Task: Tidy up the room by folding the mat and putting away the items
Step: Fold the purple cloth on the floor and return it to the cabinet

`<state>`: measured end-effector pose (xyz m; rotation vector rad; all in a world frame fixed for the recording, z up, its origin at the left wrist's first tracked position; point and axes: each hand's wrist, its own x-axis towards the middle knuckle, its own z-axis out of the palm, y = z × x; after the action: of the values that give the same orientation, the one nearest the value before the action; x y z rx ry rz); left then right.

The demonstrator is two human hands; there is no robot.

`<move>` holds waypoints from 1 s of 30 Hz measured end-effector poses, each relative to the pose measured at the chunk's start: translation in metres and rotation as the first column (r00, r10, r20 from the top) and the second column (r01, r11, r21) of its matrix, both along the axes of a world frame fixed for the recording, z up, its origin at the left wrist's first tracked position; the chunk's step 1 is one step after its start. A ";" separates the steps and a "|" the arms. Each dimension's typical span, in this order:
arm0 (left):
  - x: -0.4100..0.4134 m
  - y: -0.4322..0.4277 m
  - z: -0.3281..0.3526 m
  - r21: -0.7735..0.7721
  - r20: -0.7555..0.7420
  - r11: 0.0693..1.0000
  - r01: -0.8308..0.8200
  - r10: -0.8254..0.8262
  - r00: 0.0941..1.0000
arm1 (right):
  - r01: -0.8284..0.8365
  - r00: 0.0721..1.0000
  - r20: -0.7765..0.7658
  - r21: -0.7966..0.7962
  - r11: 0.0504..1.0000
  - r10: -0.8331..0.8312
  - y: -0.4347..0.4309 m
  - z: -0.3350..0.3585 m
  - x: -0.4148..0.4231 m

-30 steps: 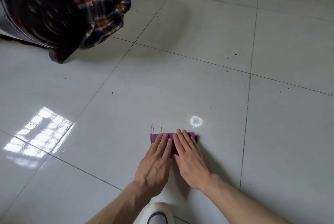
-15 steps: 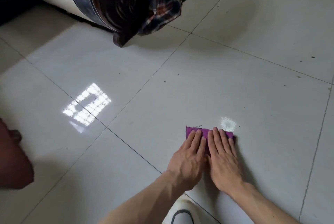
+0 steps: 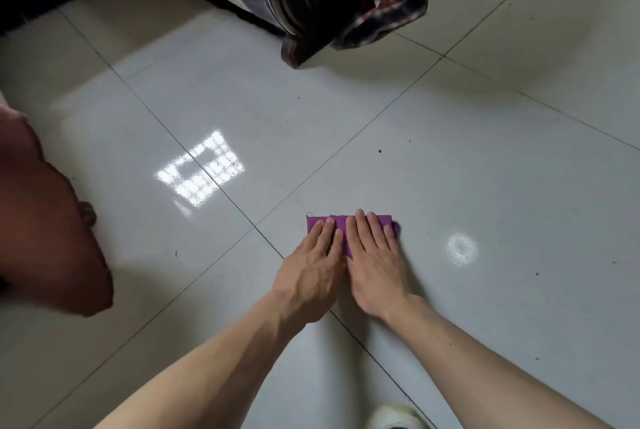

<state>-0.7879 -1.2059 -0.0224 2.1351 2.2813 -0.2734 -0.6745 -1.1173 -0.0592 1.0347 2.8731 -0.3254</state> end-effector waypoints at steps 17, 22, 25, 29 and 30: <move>-0.043 -0.062 -0.013 -0.022 0.040 0.965 -0.261 0.262 0.964 | -0.250 0.968 -0.028 -0.125 0.960 0.248 -0.037 0.007 -0.084; -0.031 -0.053 -0.011 0.072 0.080 0.982 -0.177 0.171 0.982 | -0.194 0.981 -0.026 -0.149 0.970 0.192 -0.030 0.013 -0.057; -0.013 -0.041 -0.012 0.112 0.098 0.991 -0.077 0.066 0.993 | -0.105 0.994 -0.011 -0.181 0.978 0.104 -0.026 0.016 -0.027; 0.035 -0.012 -0.011 0.108 0.091 0.992 0.066 -0.076 0.993 | -0.012 1.000 0.007 -0.167 0.986 0.013 -0.004 0.022 0.031; 0.047 -0.005 -0.011 0.089 0.080 0.991 0.098 -0.105 0.991 | 0.012 1.000 0.002 -0.161 0.987 -0.012 0.001 0.022 0.046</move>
<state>-0.7413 -1.2106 -0.0334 2.2597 2.1801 -0.0860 -0.6280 -1.1163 -0.0377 1.0233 2.7850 -0.5475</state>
